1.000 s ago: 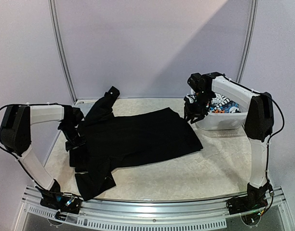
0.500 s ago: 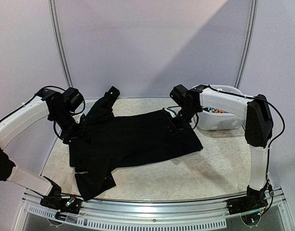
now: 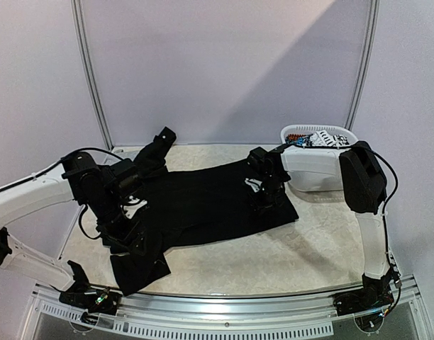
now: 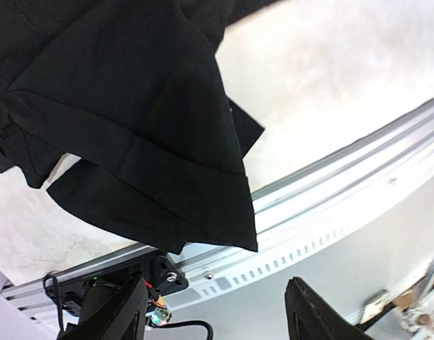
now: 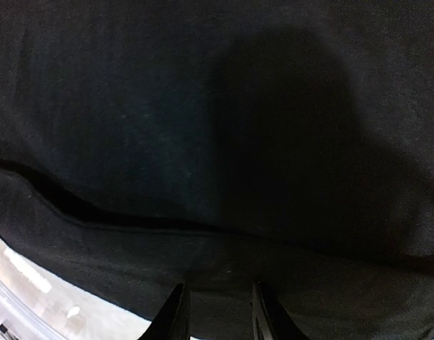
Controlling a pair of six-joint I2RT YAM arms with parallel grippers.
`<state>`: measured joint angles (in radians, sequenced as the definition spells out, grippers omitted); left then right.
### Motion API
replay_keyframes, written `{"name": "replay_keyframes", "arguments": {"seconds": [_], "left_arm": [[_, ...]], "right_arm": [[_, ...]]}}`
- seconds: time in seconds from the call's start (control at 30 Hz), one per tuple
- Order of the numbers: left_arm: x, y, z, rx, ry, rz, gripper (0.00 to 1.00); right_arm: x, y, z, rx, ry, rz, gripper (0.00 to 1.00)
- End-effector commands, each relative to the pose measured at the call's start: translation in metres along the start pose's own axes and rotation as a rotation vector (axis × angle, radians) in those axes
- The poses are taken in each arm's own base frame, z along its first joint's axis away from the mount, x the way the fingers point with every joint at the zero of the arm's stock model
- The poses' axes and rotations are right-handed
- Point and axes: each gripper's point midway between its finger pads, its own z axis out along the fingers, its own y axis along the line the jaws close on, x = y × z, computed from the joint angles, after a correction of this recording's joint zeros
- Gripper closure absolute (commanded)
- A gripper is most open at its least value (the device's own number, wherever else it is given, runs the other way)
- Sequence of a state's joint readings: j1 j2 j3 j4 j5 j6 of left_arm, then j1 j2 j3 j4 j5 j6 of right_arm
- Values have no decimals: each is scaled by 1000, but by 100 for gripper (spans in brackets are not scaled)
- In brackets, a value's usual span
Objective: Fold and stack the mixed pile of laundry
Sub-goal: Fold the flattened shirt at the center of the board, then smooth out the 1/3-folded shirt at the center of the board.
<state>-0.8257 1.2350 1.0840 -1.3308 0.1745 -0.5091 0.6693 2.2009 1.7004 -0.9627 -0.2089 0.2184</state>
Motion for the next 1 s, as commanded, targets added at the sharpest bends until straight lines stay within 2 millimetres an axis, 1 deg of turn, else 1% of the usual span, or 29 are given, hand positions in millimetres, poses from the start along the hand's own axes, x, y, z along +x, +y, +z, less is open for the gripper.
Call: {"name": "replay_keyframes", "arguments": {"seconds": [0.0,0.1,0.2,0.33,0.5,0.63,0.67,0.7,0.73,0.77,0.8,0.83,0.87,0.97], "left_arm": [[23,7,13,-127,74,69,31],[30,0,29,-158,106,142,31],[36,-12,44,-192,130,232,31],[34,-21,52,-249,110,300,31],[27,-13,59,-369,69,323,30],[20,-4,71,-473,62,365,34],[19,-2,75,-489,65,375,37],[17,-2,78,-504,67,386,42],[15,0,79,-525,67,391,48],[13,2,78,-552,66,399,63],[8,1,74,-567,55,406,81],[5,0,69,-581,46,413,95],[2,-3,64,-581,38,421,100],[-4,-22,44,-517,30,459,100]], "right_arm": [[3,-15,0,72,-1,1,68],[4,-16,-7,89,-13,3,66],[4,-19,-17,109,-32,6,65],[2,-18,-38,124,-75,7,64],[-2,-14,-61,122,-129,5,62],[-4,-11,-68,110,-151,11,61],[-4,-10,-69,105,-154,11,61],[-5,-9,-70,101,-157,12,61],[-5,-8,-72,99,-160,10,61],[-4,-8,-73,100,-159,10,61],[-4,-9,-75,105,-161,9,61],[-3,-10,-76,111,-163,10,61],[-2,-10,-78,114,-167,10,61],[1,-11,-82,117,-173,13,61]]}}
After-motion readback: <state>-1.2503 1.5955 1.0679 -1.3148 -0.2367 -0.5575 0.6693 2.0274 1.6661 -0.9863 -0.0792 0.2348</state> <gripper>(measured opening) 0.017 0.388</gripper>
